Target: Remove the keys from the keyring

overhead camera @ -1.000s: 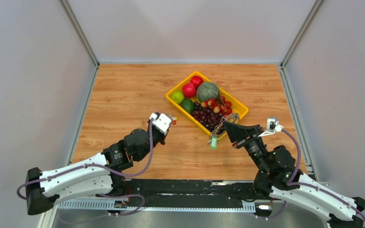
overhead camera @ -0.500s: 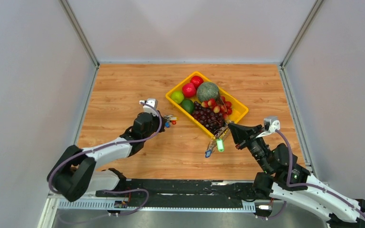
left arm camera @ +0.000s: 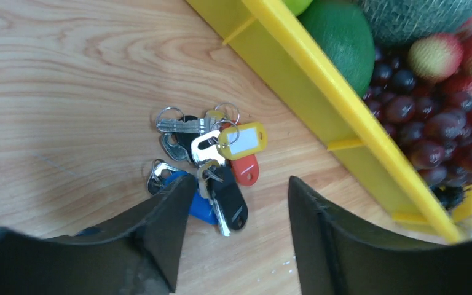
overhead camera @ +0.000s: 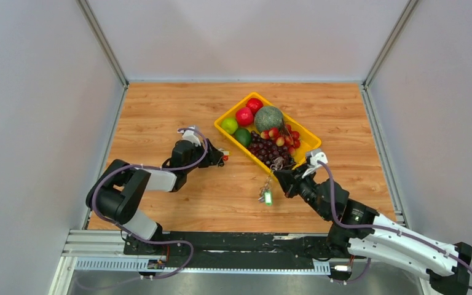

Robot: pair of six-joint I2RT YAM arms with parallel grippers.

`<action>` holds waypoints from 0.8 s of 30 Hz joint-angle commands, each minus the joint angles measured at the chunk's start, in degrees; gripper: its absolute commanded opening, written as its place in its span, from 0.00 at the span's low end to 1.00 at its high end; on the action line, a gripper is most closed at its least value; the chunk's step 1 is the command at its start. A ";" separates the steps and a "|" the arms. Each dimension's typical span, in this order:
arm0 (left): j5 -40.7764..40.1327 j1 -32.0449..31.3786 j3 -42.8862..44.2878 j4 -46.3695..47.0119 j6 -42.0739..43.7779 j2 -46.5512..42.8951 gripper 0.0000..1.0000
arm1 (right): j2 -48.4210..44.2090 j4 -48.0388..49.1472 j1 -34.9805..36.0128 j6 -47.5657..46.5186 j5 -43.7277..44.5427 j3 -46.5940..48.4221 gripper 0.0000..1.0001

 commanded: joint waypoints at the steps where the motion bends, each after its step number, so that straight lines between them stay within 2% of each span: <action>1: -2.20 0.77 1.32 -3.24 1.51 -7.36 0.85 | 5.63 7.07 -0.11 5.45 -4.53 -0.07 0.02; 3: -6.26 0.82 1.50 -10.59 3.92 -12.97 0.98 | 9.46 8.38 -0.18 6.26 -4.81 0.43 0.06; 6: -14.07 0.82 4.94 -22.61 5.78 -21.06 1.00 | 15.46 12.13 -0.11 6.37 -5.32 0.91 0.07; 9: -21.50 0.82 8.61 -36.73 3.07 -25.90 1.00 | 21.09 16.87 -0.16 5.99 -6.22 1.22 0.04; 12: -26.52 0.83 9.60 -44.01 0.96 -31.47 1.00 | 26.10 19.91 -0.26 5.87 -6.85 2.21 0.04; 13: -26.94 0.83 9.24 -45.87 0.64 -33.85 1.00 | 27.72 20.59 -0.34 5.87 -6.28 2.42 0.08; 14: -27.75 0.87 8.90 -47.01 -0.64 -34.99 1.00 | 29.80 21.29 -0.42 5.97 -5.24 2.57 0.18; 16: -27.85 0.83 7.31 -47.84 -2.68 -38.45 1.00 | 33.28 22.95 -0.69 5.20 -3.39 2.74 0.46; 17: -27.70 0.82 6.14 -47.97 -3.51 -40.58 1.00 | 34.47 23.80 -0.85 4.51 -3.19 2.89 0.55; 20: -27.78 0.83 4.80 -49.29 -4.60 -43.80 1.00 | 35.56 24.83 -1.04 3.33 -2.34 3.51 0.61; 24: -25.77 0.83 4.37 -50.90 -4.06 -46.99 1.00 | 31.99 21.48 -1.60 2.72 0.28 3.56 0.71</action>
